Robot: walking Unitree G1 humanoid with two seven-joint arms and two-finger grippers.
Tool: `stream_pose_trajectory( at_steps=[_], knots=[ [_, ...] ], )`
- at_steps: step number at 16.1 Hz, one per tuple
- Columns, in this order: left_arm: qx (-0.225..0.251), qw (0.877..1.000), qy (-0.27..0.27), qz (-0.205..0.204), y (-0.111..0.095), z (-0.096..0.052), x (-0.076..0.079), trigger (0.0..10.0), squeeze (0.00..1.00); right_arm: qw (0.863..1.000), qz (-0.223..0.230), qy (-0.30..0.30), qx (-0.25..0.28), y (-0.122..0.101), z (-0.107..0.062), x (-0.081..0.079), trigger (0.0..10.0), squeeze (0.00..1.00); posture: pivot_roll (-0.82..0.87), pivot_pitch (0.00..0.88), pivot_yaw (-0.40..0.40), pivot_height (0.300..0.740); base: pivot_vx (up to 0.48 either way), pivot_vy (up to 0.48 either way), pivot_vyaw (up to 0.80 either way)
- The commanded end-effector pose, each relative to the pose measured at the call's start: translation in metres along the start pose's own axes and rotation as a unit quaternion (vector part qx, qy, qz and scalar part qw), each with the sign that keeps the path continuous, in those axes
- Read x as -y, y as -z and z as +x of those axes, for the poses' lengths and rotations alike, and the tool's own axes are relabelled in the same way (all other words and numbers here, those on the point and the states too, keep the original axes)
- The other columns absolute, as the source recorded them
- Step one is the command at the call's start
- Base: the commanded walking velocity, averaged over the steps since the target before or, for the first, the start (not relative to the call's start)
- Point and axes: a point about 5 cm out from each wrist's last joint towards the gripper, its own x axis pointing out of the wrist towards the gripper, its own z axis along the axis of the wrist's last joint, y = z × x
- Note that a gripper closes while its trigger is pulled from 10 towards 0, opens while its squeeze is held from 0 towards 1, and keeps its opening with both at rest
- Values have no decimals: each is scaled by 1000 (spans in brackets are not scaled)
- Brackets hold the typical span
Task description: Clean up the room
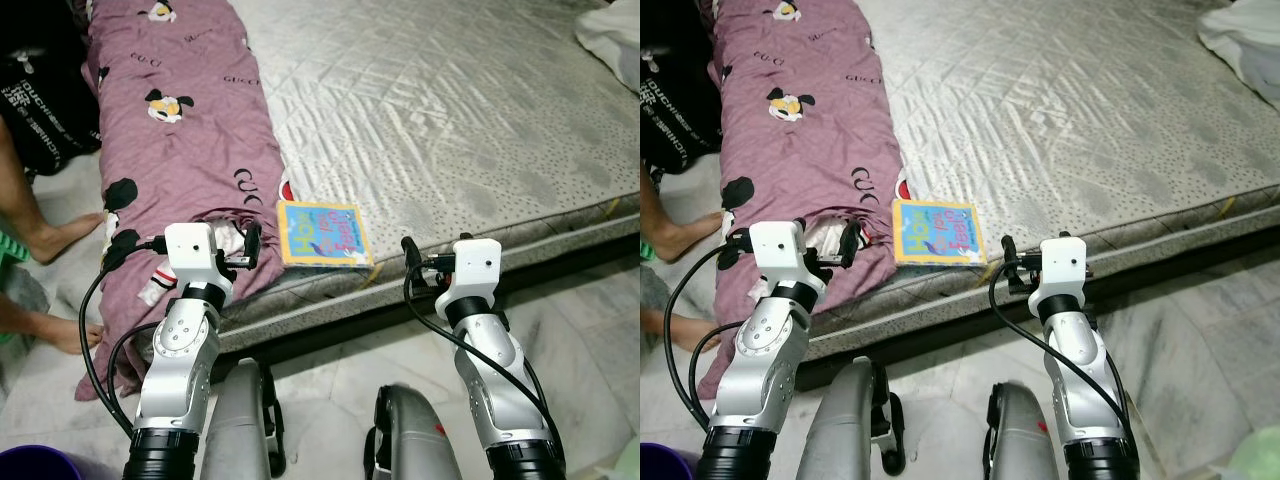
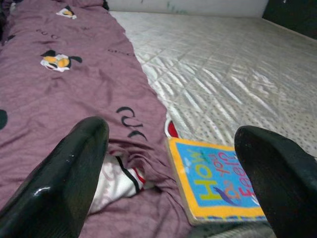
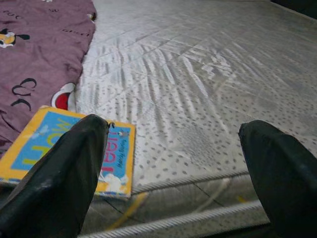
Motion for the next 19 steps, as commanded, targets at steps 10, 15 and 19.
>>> stream_pose_trajectory(
  at_steps=[10, 15, 19],
  knots=[
    [-4, 1000, -6, -3, -1, 2, -1, 10000, 0, 1000, 4, -2, -9, 3, 2, -1, 10000, 0, -53, 209, 42, 646, 189, 0, 0],
    [-7, 1000, -8, -3, -1, 3, -1, 10000, 0, 1000, 2, -7, -8, 3, 2, -2, 10000, 0, -54, 207, 45, 602, 0, 0, 0],
    [-10, 1000, -21, 0, 0, 4, -2, 10000, 0, 1000, 1, -7, -8, 3, 3, -2, 10000, 0, -56, 206, 45, 563, 0, 0, 0]
  ],
)
